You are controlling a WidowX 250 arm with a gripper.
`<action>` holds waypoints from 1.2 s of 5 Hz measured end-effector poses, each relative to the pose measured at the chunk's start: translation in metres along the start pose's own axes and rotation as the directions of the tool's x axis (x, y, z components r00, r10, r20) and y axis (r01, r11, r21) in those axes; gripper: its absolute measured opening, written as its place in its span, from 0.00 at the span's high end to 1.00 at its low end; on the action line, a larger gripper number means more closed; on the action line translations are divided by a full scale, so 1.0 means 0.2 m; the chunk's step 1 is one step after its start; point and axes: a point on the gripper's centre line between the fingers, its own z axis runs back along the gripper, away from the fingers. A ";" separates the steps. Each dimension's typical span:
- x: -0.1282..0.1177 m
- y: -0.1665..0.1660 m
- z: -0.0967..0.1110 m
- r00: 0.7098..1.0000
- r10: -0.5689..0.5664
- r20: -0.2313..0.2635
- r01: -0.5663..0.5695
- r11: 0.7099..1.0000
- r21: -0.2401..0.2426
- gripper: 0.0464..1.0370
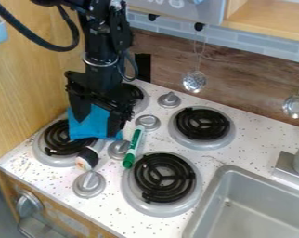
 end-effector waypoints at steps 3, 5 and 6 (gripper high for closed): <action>0.02 0.09 -0.17 0.994 0.076 -0.076 -0.080 0.996 -0.047 0.04; 0.05 0.19 -0.29 0.992 0.108 -0.070 -0.111 0.993 -0.045 0.04; 0.06 0.21 -0.32 0.991 0.125 -0.038 -0.127 0.990 -0.062 0.04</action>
